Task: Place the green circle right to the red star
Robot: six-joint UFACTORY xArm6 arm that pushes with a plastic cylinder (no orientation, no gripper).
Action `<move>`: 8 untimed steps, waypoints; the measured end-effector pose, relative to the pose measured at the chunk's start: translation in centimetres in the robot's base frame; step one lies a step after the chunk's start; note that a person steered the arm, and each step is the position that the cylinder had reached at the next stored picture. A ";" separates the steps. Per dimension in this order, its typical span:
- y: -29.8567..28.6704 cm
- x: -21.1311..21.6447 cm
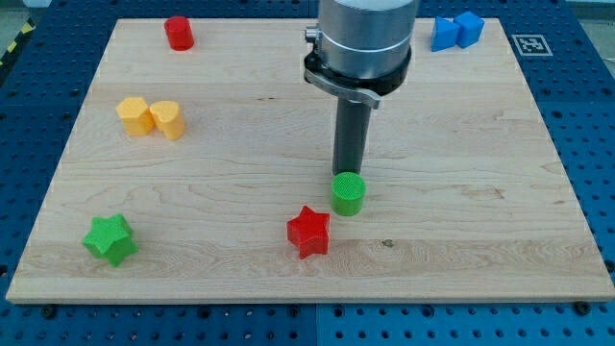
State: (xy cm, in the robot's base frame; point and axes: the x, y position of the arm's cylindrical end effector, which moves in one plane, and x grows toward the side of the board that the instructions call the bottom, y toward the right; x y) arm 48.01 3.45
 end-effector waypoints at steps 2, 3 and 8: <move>-1.7 0.7; -1.6 2.1; 12.2 3.0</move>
State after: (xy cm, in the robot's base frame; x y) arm 51.06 15.67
